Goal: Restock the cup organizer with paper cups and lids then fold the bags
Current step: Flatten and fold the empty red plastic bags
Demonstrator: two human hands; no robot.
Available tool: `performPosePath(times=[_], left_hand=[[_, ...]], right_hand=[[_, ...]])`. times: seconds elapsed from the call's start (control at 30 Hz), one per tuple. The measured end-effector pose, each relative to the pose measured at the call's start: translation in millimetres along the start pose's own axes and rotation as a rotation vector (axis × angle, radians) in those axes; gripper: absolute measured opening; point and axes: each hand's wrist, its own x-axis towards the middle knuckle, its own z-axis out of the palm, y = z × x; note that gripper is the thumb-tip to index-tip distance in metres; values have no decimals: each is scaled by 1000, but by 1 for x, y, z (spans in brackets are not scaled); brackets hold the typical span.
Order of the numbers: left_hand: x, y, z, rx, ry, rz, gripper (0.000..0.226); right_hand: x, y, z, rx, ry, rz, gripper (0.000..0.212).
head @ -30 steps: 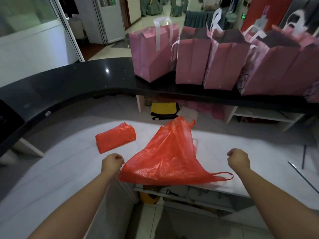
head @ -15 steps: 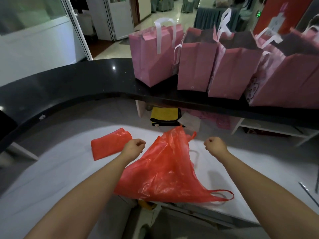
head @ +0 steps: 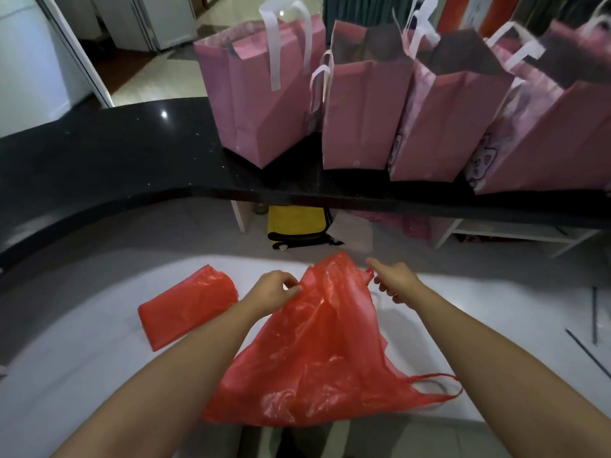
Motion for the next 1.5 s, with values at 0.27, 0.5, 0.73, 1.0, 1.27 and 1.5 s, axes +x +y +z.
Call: performPosePath(times=[0.27,0.5,0.73,1.0,1.27,1.5], left_hand=[[8,-9,-11,-97,128,-96,14],[2,-78,-50,-285,354,-477,20],[10,-92,-71,-116,422,-451,16],[55,-44,-55,-281,370,-303,15],[103,34,-29,-361,206,-93,12],[105,67,-10,-484,-34,23,10]], right_hand=[[20,3,8,11,109,11,26],[25,56,-40,-169,258,63,36],[38,93,-70,-118,440,198,36],[2,65,-69,-4,742,-64,31],[4,11,-9,-317,313,-481,22],[13,-49,28,-189,127,-460,54]])
